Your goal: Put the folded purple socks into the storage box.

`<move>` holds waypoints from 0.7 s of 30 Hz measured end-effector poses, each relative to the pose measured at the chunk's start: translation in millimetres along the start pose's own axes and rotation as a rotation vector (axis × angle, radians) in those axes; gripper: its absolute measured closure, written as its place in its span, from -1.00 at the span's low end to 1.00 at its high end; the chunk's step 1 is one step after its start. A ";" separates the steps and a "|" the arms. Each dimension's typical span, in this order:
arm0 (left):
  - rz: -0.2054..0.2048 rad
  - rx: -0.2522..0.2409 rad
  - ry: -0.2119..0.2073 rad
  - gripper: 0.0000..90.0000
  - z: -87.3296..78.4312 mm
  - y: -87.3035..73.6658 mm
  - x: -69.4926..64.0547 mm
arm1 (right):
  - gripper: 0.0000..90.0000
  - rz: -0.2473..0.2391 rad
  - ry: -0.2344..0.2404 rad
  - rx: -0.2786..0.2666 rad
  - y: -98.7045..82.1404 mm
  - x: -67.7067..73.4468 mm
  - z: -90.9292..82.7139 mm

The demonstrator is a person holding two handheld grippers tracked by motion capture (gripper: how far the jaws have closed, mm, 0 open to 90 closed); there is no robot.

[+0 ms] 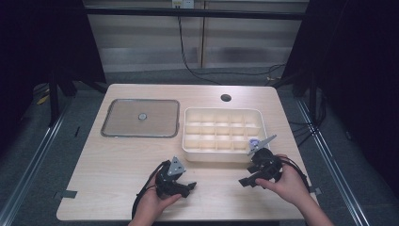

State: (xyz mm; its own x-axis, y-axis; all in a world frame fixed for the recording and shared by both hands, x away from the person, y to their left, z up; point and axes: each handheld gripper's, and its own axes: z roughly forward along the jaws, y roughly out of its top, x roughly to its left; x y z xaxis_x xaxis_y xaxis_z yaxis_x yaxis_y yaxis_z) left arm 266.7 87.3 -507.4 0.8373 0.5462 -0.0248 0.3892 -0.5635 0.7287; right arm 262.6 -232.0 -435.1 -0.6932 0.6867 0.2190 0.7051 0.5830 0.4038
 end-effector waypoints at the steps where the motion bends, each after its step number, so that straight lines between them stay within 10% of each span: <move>1: 0.001 0.001 0.000 -0.53 -0.1 0.0 0.1 | -0.22 -0.003 0.003 -0.007 -1.2 -0.3 2.0; 21: 0.000 0.000 0.000 -0.53 0.0 0.0 0.0 | -0.29 -0.032 0.027 -0.127 -21.1 0.5 37.5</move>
State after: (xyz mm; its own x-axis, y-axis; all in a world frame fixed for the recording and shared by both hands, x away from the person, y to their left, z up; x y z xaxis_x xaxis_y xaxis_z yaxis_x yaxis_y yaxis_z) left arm 266.7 87.3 -507.4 0.8372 0.5463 -0.0243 0.3890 -0.5638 0.7286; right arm 252.9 -227.7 -476.8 -0.7200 0.6556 0.2277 0.6592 0.5433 0.5199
